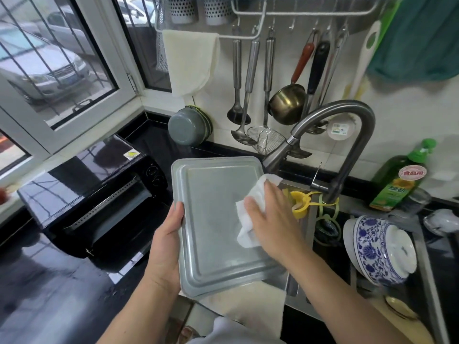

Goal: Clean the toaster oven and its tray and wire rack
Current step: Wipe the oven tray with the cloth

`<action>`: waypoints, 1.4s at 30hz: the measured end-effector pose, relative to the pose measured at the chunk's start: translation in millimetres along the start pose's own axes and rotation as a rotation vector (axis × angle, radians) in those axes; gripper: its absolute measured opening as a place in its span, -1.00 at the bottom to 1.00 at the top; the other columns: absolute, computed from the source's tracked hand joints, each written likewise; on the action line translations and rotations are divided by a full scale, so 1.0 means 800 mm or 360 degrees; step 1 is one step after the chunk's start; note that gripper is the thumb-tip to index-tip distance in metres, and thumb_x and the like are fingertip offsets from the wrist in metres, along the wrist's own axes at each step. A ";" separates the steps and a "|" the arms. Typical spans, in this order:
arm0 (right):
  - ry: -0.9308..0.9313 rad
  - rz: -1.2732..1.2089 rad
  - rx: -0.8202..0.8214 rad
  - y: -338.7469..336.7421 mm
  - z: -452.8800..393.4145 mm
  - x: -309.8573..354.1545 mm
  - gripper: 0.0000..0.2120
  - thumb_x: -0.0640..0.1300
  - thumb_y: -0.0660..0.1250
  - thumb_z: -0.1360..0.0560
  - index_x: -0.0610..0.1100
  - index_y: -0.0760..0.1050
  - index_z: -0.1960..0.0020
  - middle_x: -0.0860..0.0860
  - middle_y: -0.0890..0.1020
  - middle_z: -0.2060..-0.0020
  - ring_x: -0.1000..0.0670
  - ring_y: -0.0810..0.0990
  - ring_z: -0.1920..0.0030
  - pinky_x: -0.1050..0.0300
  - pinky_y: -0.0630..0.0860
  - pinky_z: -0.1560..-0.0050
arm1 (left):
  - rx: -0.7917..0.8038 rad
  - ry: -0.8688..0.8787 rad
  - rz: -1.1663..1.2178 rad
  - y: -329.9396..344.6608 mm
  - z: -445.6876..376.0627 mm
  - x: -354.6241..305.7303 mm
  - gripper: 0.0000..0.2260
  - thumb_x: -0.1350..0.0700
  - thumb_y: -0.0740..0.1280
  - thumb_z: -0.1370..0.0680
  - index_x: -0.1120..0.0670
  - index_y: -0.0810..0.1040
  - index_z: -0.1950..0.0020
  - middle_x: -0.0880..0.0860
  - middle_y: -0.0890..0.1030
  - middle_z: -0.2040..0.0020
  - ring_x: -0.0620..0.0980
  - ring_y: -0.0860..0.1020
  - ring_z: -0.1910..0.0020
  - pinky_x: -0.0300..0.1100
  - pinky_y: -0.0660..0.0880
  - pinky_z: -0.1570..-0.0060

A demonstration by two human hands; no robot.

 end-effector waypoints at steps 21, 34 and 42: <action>-0.0154 0.0265 -0.0152 -0.034 -0.043 -0.014 -0.55 0.06 0.02 -0.70 -0.16 0.46 -0.41 -0.01 0.36 -0.46 -0.03 0.34 -0.40 0.04 0.36 -0.35 | 0.0196 0.0024 -0.0317 0.019 0.019 0.018 -0.39 -0.16 0.52 -0.51 0.02 0.50 -0.50 0.16 0.65 -0.24 0.19 0.68 -0.09 0.18 0.60 -0.08; -0.1224 0.0281 -0.0122 0.014 0.022 0.132 -0.71 -0.06 0.25 -0.61 -0.11 0.56 -0.28 0.05 0.58 -0.12 -0.05 0.43 -0.21 0.10 0.31 -0.32 | 0.0281 0.0130 -0.0640 0.027 0.012 0.037 -0.69 0.02 0.41 -0.63 0.15 0.63 -0.31 0.35 0.62 -0.24 0.27 0.63 -0.25 0.11 0.58 -0.20; -0.0410 0.0334 -0.0235 -0.026 -0.026 0.048 -0.53 0.12 0.01 -0.66 -0.12 0.55 -0.27 0.09 0.45 -0.20 0.05 0.43 -0.23 0.04 0.53 -0.13 | 0.0289 0.0171 -0.0496 0.024 0.015 0.014 -0.61 -0.07 0.32 -0.70 0.15 0.52 -0.43 0.22 0.64 -0.21 0.16 0.67 -0.11 0.08 0.61 -0.06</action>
Point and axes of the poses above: each hand's wrist, its own z-axis away from the middle knuckle, its own y-axis out of the palm, x = y × z, the point moved 7 cm from there along -z, towards the middle knuckle
